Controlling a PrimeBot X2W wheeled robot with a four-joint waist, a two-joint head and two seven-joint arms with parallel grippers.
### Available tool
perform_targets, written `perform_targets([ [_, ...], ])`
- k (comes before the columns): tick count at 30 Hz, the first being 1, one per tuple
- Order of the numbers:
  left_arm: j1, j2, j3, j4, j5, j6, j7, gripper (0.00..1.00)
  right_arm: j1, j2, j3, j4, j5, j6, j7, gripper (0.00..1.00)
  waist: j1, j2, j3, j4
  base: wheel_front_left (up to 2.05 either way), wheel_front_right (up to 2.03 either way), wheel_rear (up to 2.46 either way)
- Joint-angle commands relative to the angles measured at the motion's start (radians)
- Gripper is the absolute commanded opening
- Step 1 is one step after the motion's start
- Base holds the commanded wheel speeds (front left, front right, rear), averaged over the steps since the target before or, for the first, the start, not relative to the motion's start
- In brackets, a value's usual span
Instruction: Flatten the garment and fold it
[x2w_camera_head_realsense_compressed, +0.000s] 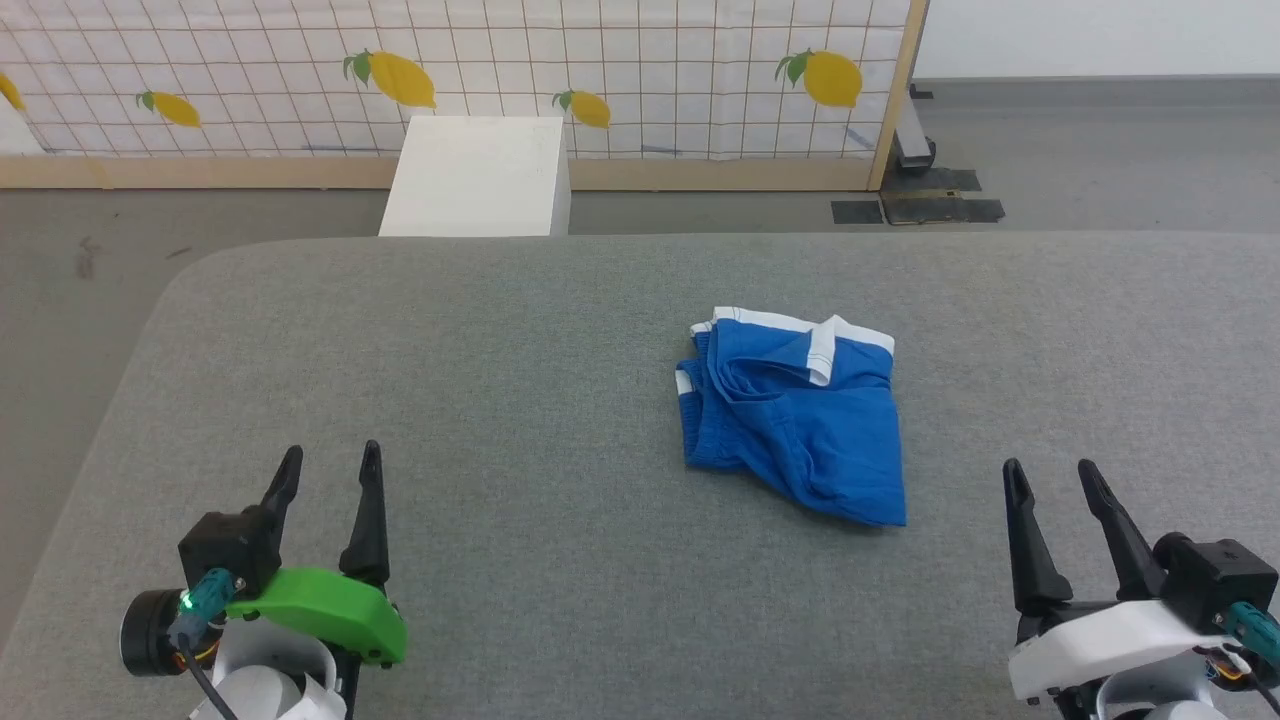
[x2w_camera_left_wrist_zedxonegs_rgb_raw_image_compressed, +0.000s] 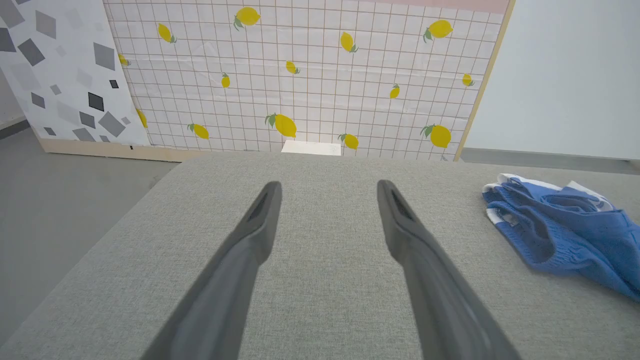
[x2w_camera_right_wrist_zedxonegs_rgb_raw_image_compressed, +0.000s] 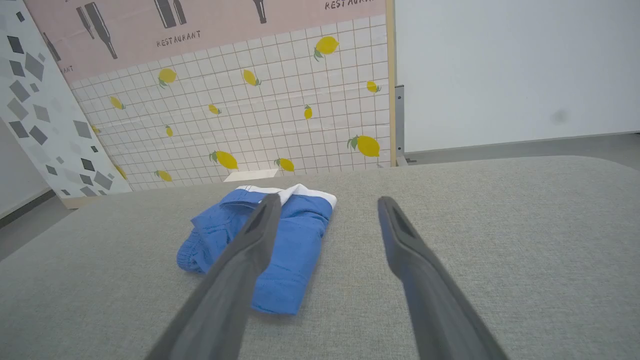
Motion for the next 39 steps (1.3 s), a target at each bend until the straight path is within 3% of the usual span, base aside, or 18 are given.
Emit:
perform_targets([
  [1,0.009,0.007,-0.002,-0.002,-0.011,0.006,-0.001,1.0,-0.008,0.004,0.0,0.002,-0.003,-0.001,0.002,1.0,0.0001,-0.0001,0.002,0.001,0.0,0.0,0.0],
  [6,0.006,0.007,-0.003,-0.005,-0.015,0.007,-0.002,1.0,-0.019,0.006,-0.006,0.008,0.009,-0.001,0.028,1.0,0.0001,-0.0001,0.006,0.001,0.0,0.0,0.0],
  [11,0.002,0.005,-0.005,-0.02,-0.02,0.008,-0.001,1.0,-0.093,-0.007,-0.011,0.018,0.03,-0.001,0.149,1.0,0.0001,-0.0001,0.024,-0.002,0.0,0.0,0.0],
  [18,-0.035,0.002,-0.018,-0.059,-0.014,0.003,-0.003,1.0,-0.318,-0.073,0.002,0.117,0.063,-0.001,0.457,1.0,0.0001,-0.0001,0.102,0.019,0.0,0.0,0.0],
  [28,-0.093,0.002,-0.024,-0.089,-0.006,-0.005,-0.01,1.0,-0.629,-0.136,0.118,0.312,0.043,-0.001,0.845,1.0,0.0001,-0.0001,0.241,0.073,0.0,0.0,0.0],
  [39,-0.136,-0.009,-0.021,-0.08,-0.004,-0.018,-0.023,1.0,-0.716,-0.122,0.182,0.446,-0.02,-0.001,0.994,1.0,0.0001,-0.0001,0.316,0.107,0.0,0.0,0.0],
])
